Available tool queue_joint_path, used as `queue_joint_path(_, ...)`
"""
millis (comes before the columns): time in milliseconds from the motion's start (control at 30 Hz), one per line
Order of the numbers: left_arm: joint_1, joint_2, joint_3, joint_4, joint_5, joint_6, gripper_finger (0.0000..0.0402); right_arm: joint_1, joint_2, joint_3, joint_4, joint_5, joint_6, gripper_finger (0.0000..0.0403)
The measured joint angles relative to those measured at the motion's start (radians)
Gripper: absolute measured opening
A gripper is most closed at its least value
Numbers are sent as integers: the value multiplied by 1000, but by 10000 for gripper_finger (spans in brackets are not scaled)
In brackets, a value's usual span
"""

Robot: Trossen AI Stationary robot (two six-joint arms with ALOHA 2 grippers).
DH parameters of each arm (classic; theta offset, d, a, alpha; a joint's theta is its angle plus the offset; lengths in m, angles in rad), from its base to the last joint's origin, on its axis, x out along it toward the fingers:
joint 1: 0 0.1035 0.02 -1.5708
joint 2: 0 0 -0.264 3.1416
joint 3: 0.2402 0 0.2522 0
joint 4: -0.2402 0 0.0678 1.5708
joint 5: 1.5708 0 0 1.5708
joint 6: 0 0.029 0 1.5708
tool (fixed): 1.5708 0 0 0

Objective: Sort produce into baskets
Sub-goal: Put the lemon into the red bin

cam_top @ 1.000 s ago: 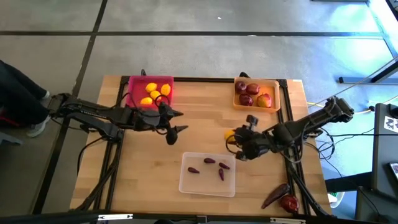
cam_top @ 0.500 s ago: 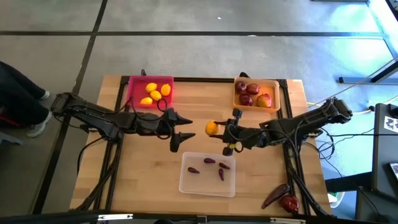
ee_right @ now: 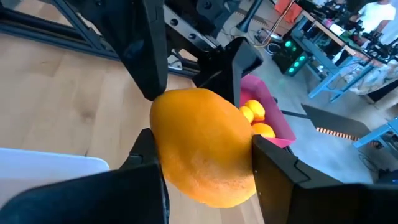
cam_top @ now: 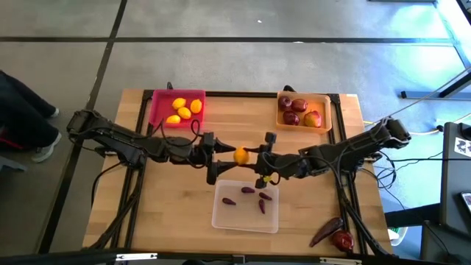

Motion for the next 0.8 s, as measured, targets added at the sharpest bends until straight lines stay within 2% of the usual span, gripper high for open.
queue_joint_path(267,4,10,-1,15,-60,10,306,0,4,-1,22,11,27,120)
queue_joint_path(467,3,12,1,19,-127,22,306,-3,5,-1,29,18,141,120)
queue_joint_path(700,-9,37,2,32,-167,147,306,-25,5,-1,-26,9,249,120)
queue_joint_path(800,-8,37,1,23,-174,153,306,-26,5,2,-72,13,281,120)
